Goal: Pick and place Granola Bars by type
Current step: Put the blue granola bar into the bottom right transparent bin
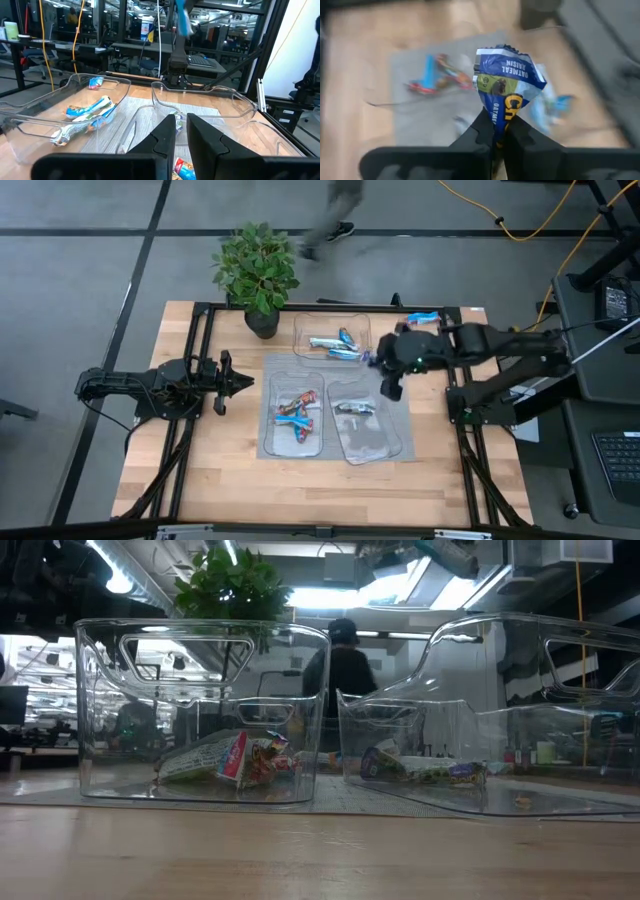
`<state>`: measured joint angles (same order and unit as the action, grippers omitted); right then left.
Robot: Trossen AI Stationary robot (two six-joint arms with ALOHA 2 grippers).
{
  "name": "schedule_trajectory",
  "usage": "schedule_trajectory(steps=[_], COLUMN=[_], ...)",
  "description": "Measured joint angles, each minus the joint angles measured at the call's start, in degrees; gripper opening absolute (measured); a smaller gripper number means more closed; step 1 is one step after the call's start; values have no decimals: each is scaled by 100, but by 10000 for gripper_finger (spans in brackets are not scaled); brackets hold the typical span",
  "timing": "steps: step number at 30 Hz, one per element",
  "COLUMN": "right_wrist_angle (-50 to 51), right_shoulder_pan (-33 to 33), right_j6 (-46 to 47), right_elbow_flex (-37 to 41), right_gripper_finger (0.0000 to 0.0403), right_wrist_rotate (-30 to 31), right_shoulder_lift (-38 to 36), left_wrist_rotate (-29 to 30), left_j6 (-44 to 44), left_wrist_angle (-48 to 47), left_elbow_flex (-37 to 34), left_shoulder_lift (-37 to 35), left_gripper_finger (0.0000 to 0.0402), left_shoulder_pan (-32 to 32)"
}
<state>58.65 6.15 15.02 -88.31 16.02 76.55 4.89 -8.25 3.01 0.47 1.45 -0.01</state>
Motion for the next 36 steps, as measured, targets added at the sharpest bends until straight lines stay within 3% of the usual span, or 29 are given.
schedule_trajectory(steps=[7,15,22,32,36], right_wrist_angle=[-2284,-3928,-4143,-4135,-4159], right_shoulder_pan=[92,472,590,588,588], right_j6=[963,1875,2258,2178,2227], right_elbow_flex=[2289,3771,4278,4294,4294], right_gripper_finger=[38,17,38,18,40], right_wrist_rotate=[-934,-1171,-1134,-1317,-1421], right_shoulder_lift=[-587,-479,-285,233,461], left_wrist_rotate=[0,2,2,2,2], left_j6=[0,0,0,0,0], left_wrist_angle=[0,0,0,0,0], left_elbow_flex=[0,0,0,0,0], left_shoulder_lift=[0,0,0,0,0], left_gripper_finger=[38,42,38,42,38], left_shoulder_pan=[-2,-2,-2,-1,-2])
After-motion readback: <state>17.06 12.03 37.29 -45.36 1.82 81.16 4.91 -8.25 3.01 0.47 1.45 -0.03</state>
